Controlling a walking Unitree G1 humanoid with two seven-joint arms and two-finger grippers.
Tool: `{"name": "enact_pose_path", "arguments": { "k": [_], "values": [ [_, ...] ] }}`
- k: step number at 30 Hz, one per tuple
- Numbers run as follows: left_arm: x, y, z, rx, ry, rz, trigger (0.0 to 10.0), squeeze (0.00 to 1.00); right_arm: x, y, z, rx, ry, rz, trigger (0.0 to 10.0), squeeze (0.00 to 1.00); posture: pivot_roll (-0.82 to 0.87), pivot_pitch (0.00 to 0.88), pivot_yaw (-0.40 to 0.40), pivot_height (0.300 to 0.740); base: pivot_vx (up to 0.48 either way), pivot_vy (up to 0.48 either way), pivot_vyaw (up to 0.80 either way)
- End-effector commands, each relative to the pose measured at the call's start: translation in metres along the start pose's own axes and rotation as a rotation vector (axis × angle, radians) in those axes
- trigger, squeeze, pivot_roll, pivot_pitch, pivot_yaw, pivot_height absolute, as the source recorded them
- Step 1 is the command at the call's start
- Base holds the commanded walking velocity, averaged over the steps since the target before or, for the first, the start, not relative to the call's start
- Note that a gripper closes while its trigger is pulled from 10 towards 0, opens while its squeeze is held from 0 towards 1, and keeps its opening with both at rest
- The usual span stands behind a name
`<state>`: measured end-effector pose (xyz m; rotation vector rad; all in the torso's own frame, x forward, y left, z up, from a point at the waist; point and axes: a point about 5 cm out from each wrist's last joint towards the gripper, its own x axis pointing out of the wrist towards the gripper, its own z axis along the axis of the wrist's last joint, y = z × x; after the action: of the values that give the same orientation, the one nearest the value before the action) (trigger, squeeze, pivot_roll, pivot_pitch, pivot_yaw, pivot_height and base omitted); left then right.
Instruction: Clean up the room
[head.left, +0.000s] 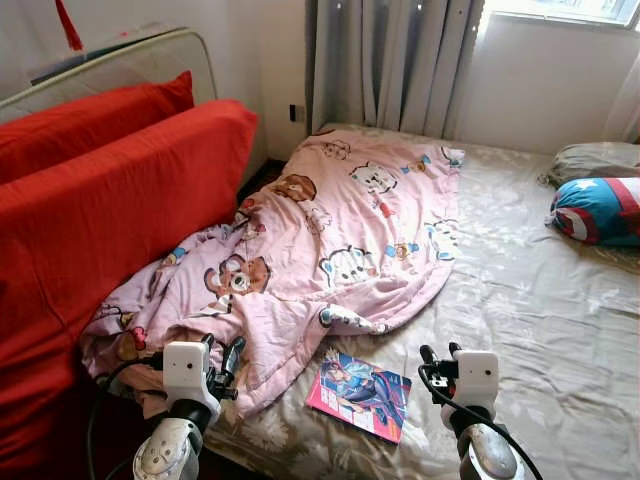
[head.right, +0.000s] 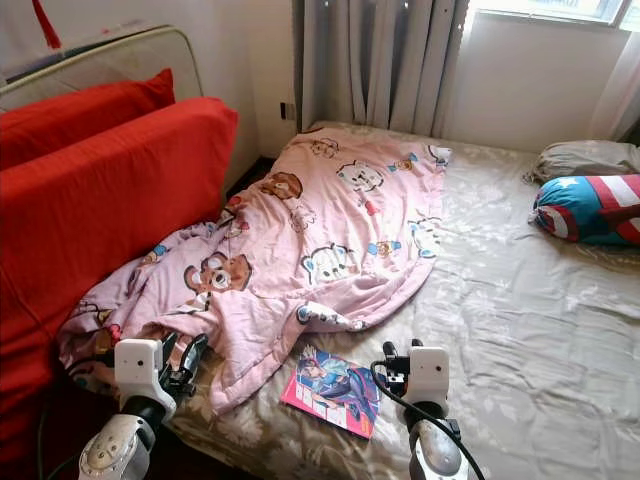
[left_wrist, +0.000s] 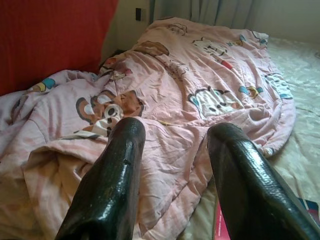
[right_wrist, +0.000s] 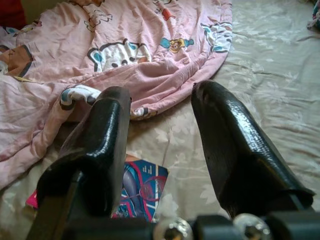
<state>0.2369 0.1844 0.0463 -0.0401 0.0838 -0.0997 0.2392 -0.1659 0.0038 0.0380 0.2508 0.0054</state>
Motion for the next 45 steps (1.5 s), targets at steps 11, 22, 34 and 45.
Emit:
{"name": "enact_pose_path", "arguments": {
  "k": [11, 22, 34, 45],
  "values": [
    [0.0009, 0.0002, -0.0015, 0.001, 0.015, -0.008, 10.0, 0.00, -0.0015, 0.0005, -0.0012, 0.001, -0.005, -0.001, 10.0, 0.00, -0.05, 0.012, -0.017, 0.655, 0.000, 0.000, 0.00],
    [0.0012, 0.0023, -0.0046, -0.019, 0.031, 0.016, 10.0, 0.00, -0.0039, -0.0037, -0.0014, -0.004, -0.007, -0.013, 10.0, 0.00, -0.06, 0.031, -0.020, 0.655, 0.000, 0.000, 0.00],
    [0.0033, 0.0005, -0.0047, -0.019, 0.035, 0.014, 10.0, 0.00, -0.0022, -0.0018, 0.0018, -0.003, -0.016, -0.005, 10.0, 0.00, -0.05, 0.043, -0.024, 0.655, 0.000, 0.000, 0.00],
    [0.0036, 0.0013, -0.0046, -0.016, 0.035, 0.013, 10.0, 0.00, -0.0014, 0.0008, -0.0013, -0.003, 0.002, 0.000, 10.0, 0.00, -0.05, 0.044, -0.024, 0.645, 0.000, 0.000, 0.00]
  ]
}}
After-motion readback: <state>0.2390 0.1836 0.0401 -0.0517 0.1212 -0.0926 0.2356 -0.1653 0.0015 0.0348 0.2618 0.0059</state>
